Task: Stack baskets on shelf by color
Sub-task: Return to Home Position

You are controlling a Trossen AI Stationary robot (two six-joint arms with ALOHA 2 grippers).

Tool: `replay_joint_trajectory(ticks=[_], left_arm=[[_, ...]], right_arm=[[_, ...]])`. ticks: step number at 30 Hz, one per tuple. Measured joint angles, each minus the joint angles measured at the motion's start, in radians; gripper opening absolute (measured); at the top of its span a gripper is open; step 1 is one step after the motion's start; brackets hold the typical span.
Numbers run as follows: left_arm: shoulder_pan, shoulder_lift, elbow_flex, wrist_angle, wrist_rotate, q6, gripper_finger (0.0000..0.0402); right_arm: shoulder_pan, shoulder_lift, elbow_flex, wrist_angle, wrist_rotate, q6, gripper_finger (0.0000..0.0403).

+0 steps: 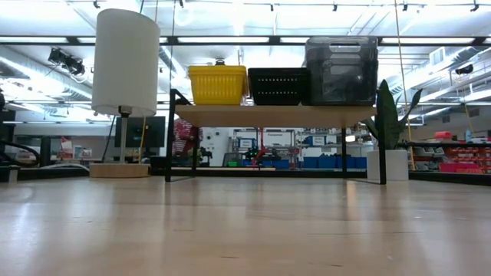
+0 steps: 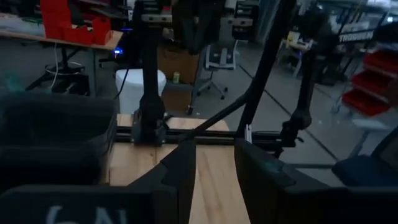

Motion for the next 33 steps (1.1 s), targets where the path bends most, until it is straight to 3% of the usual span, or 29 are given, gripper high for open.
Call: replay_joint_trajectory(ticks=[10, 24, 33], left_arm=[[0.041, -0.200, -0.280, 0.178, -0.006, -0.146, 0.0108], [0.051, -0.525, -0.592, 0.226, -0.148, -0.291, 0.0006], [0.051, -0.726, -0.740, 0.231, -0.228, -0.388, 0.0013]], right_arm=[[0.000, -0.218, -0.387, 0.334, 0.000, 0.009, 0.0003], [0.000, -0.453, -0.791, 0.657, 0.031, 0.051, 0.0003], [0.000, -0.574, -1.020, 0.850, 0.031, 0.134, 0.0003]])
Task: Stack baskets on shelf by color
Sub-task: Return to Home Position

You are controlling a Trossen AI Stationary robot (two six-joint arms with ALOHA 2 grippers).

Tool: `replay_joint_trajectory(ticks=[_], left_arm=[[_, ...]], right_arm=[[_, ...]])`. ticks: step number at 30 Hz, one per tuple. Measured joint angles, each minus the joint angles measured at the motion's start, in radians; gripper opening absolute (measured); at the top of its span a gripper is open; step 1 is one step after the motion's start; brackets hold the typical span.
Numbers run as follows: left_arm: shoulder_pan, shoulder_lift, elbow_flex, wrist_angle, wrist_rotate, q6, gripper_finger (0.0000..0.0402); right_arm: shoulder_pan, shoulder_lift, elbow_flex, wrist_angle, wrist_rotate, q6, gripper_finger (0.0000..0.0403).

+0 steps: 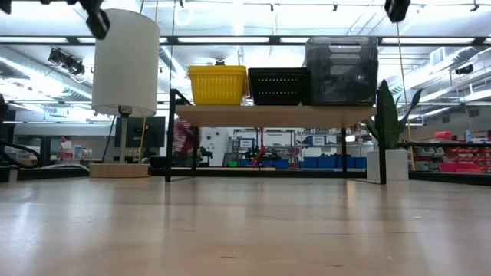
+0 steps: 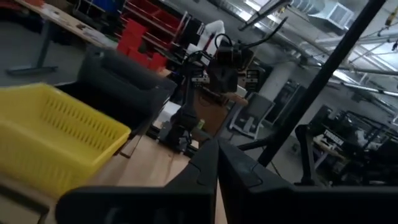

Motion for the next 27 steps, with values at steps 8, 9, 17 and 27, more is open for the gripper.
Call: replay_joint_trajectory(ticks=[8, 9, 17, 27], left_arm=[[0.000, -0.130, -0.144, 0.030, -0.036, -0.100, 0.0009], [0.000, -0.144, -0.162, 0.040, -0.039, -0.114, 0.0010], [0.000, -0.254, -0.299, 0.111, -0.060, -0.204, 0.0004], [0.000, -0.337, -0.429, 0.205, -0.076, -0.297, 0.0004]], right_arm=[[0.000, -0.058, -0.133, 0.085, 0.000, 0.065, 0.0003], [0.000, -0.064, -0.150, 0.090, 0.000, 0.079, 0.0003], [0.030, -0.100, -0.284, 0.228, -0.004, 0.149, 0.0003], [0.089, -0.130, -0.540, 0.584, -0.003, 0.280, 0.0003]])
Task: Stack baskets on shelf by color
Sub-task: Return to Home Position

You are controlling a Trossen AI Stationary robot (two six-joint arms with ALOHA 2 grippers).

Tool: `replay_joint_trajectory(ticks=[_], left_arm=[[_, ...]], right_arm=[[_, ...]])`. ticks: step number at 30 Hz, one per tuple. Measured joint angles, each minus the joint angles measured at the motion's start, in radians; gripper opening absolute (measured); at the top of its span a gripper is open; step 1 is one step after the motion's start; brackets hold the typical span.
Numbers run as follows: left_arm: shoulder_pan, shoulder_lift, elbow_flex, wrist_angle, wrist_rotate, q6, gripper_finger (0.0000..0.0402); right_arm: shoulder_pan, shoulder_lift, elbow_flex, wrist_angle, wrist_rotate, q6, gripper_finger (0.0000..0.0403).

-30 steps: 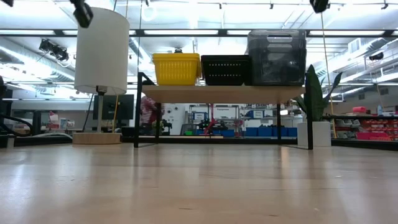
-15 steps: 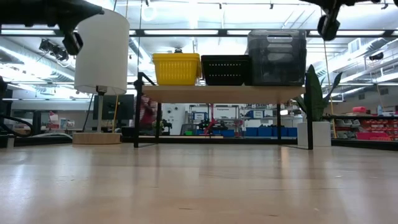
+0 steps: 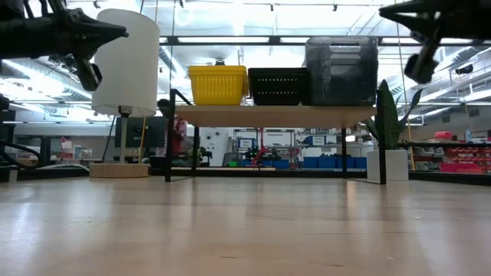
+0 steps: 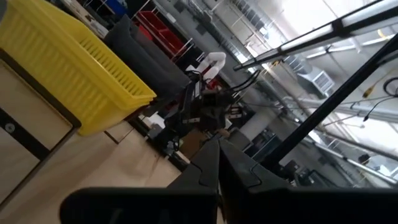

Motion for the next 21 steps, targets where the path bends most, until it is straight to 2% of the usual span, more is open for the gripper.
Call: replay_joint_trajectory(ticks=[4, 10, 15, 21], left_arm=[[0.000, 0.001, -0.035, 0.063, -0.012, -0.021, 0.0006], [-0.001, 0.001, -0.102, 0.193, -0.043, -0.064, 0.0008], [-0.001, 0.003, -0.101, 0.171, -0.050, -0.087, 0.0005], [-0.001, 0.003, -0.101, 0.129, -0.072, -0.108, 0.0021]], right_arm=[[0.022, -0.001, -0.083, 0.123, 0.047, 0.034, 0.0003], [0.032, 0.000, -0.143, 0.205, 0.108, 0.032, 0.0003], [0.032, 0.000, -0.143, 0.203, 0.105, 0.005, 0.0003], [0.032, 0.000, -0.143, 0.194, 0.105, -0.075, 0.0006]])
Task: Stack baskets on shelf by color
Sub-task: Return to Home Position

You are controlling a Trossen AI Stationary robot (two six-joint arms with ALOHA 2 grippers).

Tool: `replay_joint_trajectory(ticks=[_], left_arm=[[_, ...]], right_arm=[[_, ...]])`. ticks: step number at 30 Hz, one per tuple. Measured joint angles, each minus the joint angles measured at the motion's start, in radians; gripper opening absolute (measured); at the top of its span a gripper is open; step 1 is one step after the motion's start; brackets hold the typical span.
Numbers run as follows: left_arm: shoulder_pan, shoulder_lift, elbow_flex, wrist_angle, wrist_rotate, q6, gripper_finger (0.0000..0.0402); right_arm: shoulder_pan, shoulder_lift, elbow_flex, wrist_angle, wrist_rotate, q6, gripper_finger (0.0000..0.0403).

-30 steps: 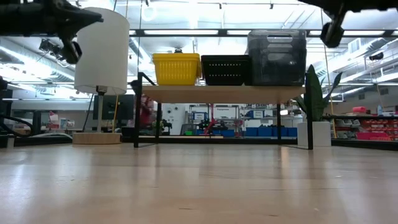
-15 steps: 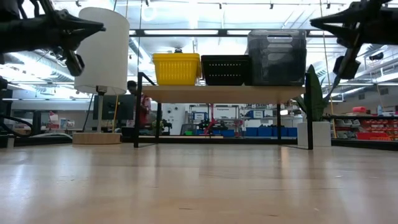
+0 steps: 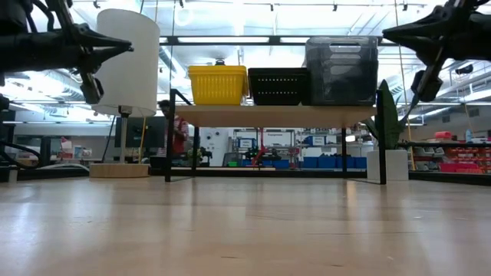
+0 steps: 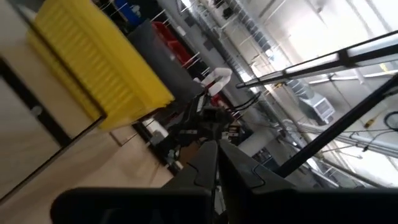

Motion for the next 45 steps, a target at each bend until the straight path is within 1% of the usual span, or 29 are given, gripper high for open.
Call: replay_joint_trajectory(ticks=[3, 6, 8, 11, 14, 19, 21, 23, 25, 29, 32, 35, 39, 45], left_arm=[[0.000, 0.000, 0.000, -0.040, 0.022, -0.007, 0.0023], [0.000, 0.000, 0.000, -0.075, 0.097, -0.082, 0.0018], [0.000, 0.000, 0.000, -0.109, 0.146, -0.160, 0.0015], [0.000, 0.000, 0.000, -0.140, 0.153, -0.204, 0.0014], [0.000, 0.000, 0.000, -0.170, 0.153, -0.141, 0.0018], [0.000, 0.000, 0.000, -0.182, 0.153, 0.208, 0.0024], [0.000, 0.000, 0.000, -0.182, 0.153, 0.302, 0.0023], [0.000, 0.000, 0.000, -0.182, 0.153, 0.362, 0.0020], [0.000, 0.000, -0.001, -0.182, 0.153, 0.389, 0.0017], [0.000, 0.000, -0.001, -0.182, 0.153, 0.386, 0.0014], [0.000, 0.000, -0.001, -0.182, 0.153, 0.386, 0.0015], [0.000, 0.000, -0.001, -0.182, 0.153, 0.387, 0.0020], [0.000, 0.000, -0.001, -0.183, 0.153, 0.387, 0.0024], [0.000, 0.000, -0.001, -0.183, 0.153, 0.386, 0.0016]], right_arm=[[0.000, 0.000, 0.000, -0.008, 0.000, -0.067, 0.0014], [0.000, 0.001, 0.000, -0.033, -0.002, -0.100, 0.0021], [-0.001, -0.001, 0.000, -0.041, -0.034, -0.059, 0.0020], [-0.002, -0.015, 0.000, -0.040, -0.088, -0.086, 0.0007], [-0.002, -0.049, 0.000, -0.037, -0.106, -0.152, 0.0005], [-0.002, -0.107, 0.000, -0.055, -0.121, -0.249, 0.0010], [-0.002, -0.115, 0.000, -0.098, -0.100, -0.277, 0.0010], [-0.002, -0.114, 0.000, -0.152, -0.060, -0.309, 0.0011], [-0.002, -0.112, 0.000, -0.212, -0.041, -0.375, 0.0011], [-0.002, -0.108, 0.000, -0.373, -0.030, -0.642, 0.0011], [-0.002, -0.103, 0.000, -0.427, -0.031, -0.749, 0.0012], [-0.002, -0.096, 0.000, -0.437, -0.031, -0.778, 0.0013], [-0.002, -0.096, 0.000, -0.436, -0.031, -0.778, 0.0013], [-0.002, -0.096, 0.000, -0.435, -0.031, -0.778, 0.0012]])
